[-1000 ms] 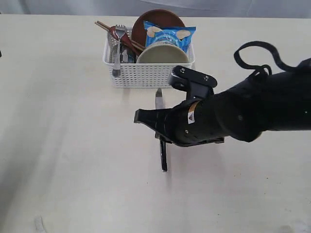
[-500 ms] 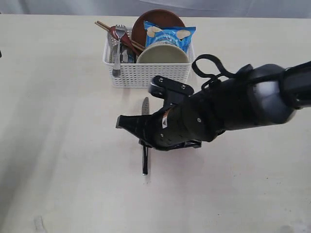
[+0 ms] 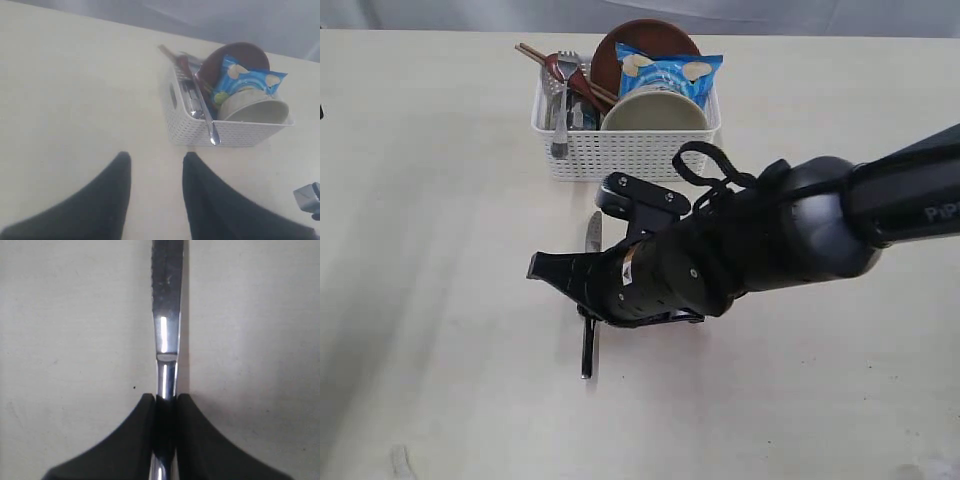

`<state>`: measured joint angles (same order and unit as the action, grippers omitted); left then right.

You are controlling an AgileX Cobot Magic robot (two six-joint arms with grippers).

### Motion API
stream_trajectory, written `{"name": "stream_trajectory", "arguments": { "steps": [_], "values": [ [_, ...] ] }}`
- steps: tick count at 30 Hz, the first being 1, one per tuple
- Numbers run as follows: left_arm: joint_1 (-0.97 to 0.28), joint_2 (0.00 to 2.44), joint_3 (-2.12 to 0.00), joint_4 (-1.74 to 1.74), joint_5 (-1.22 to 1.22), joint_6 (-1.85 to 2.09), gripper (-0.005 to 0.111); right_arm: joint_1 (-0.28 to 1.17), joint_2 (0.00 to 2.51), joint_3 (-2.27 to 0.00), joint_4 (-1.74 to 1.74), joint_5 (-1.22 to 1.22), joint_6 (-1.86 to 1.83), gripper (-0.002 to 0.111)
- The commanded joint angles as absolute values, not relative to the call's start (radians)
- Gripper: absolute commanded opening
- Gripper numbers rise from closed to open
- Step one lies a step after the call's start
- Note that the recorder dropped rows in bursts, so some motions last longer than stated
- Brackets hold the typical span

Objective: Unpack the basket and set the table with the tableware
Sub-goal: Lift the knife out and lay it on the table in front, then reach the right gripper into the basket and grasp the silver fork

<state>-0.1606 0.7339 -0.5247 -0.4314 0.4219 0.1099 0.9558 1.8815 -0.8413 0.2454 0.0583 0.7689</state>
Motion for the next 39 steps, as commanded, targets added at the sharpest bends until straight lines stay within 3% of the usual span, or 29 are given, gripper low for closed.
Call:
{"name": "stream_trajectory", "arguments": {
  "steps": [1, 7, 9, 13, 15, 20, 27, 32, 39],
  "values": [
    [-0.162, 0.732, -0.520, -0.430, 0.426, 0.111, 0.034, 0.958, 1.897, -0.852, 0.245, 0.054, 0.780, 0.000],
    [-0.162, 0.732, -0.520, -0.430, 0.426, 0.111, 0.034, 0.958, 1.897, -0.852, 0.245, 0.060, 0.783, 0.001],
    [-0.162, 0.732, -0.520, -0.430, 0.426, 0.111, 0.034, 0.958, 1.890, -0.852, 0.245, 0.060, 0.783, 0.010],
    [-0.162, 0.732, -0.520, -0.430, 0.426, 0.111, 0.034, 0.956, 1.869, -0.852, 0.241, 0.065, 0.767, 0.038],
    [-0.162, 0.732, -0.520, -0.430, 0.426, 0.111, 0.034, 0.956, 1.856, -0.852, 0.241, 0.073, 0.766, 0.045],
    [-0.162, 0.732, -0.520, -0.430, 0.426, 0.111, 0.034, 0.938, 1.823, -0.886, 0.180, 0.165, 0.762, 0.045],
    [-0.162, 0.732, -0.520, -0.430, 0.426, 0.111, 0.034, 0.859, 1.735, -1.109, -0.027, 0.493, 0.758, 0.045],
    [-0.162, 0.732, -0.520, -0.430, 0.426, 0.111, 0.034, 0.821, 1.762, -1.355, -0.066, 0.529, 0.721, 0.043],
    [-0.162, 0.732, -0.520, -0.430, 0.426, 0.111, 0.034, 0.757, 2.026, -1.798, -0.058, 0.960, 0.572, 0.042]
  ]
}}
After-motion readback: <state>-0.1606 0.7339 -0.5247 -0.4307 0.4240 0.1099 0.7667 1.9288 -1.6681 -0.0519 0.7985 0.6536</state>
